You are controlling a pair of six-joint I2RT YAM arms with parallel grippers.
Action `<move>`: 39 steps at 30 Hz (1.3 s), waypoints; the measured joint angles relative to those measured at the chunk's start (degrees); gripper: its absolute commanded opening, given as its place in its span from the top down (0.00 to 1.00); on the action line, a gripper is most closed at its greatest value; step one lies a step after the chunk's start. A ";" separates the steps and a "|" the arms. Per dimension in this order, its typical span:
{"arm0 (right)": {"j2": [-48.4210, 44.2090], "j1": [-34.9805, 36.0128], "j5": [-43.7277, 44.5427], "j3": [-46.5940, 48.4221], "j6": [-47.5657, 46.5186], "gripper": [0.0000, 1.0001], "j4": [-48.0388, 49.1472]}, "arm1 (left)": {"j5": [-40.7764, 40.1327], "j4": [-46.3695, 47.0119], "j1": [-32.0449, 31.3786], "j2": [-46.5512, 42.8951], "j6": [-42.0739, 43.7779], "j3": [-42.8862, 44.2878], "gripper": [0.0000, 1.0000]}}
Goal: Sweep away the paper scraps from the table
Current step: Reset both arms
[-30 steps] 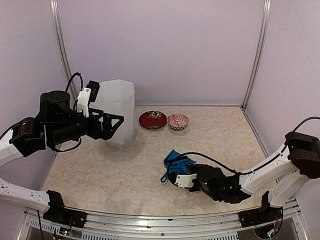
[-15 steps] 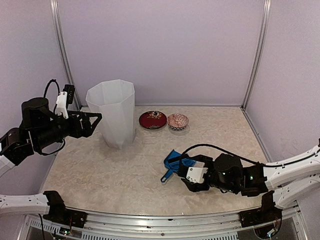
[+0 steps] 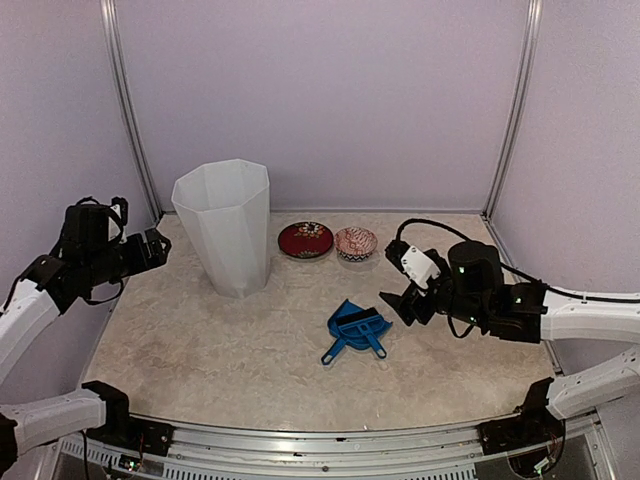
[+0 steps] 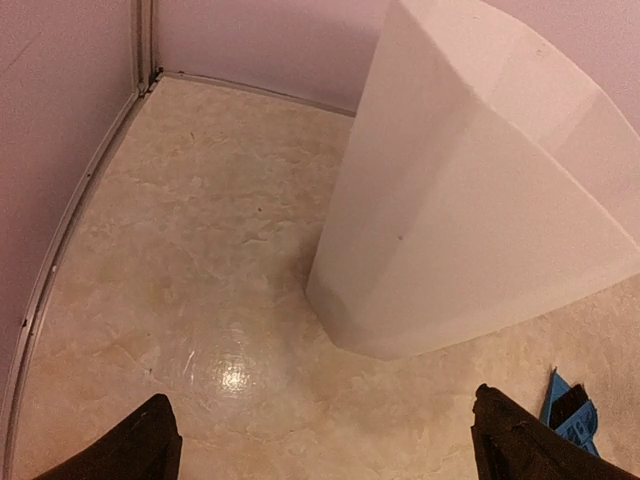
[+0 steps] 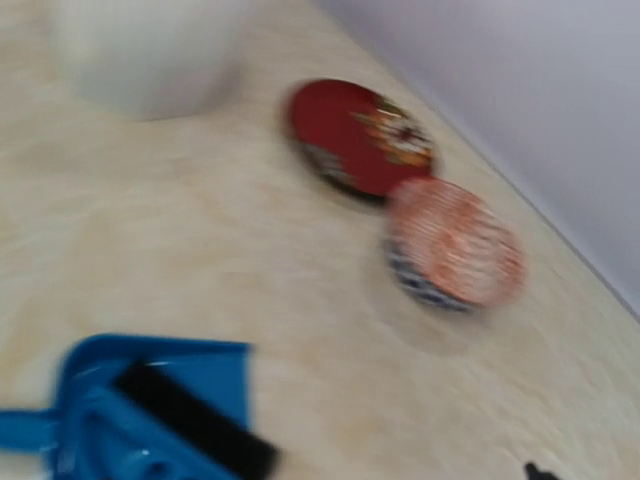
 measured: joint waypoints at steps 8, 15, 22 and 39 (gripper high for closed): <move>0.00 -15.54 -2.08 0.87 6.75 0.10 0.33 | -1.79 5.31 7.19 4.07 -0.04 -3.63 0.01; -0.17 -27.69 -1.95 -3.48 9.53 0.00 9.97 | -4.63 19.23 7.32 3.98 4.31 -11.47 0.01; 2.91 -41.70 -1.16 -17.33 8.33 0.00 27.91 | -4.76 29.92 7.34 6.23 9.38 -15.45 0.01; 25.75 -50.62 -8.24 -25.70 9.40 0.00 69.61 | -5.68 50.21 8.92 25.07 17.20 -16.50 0.01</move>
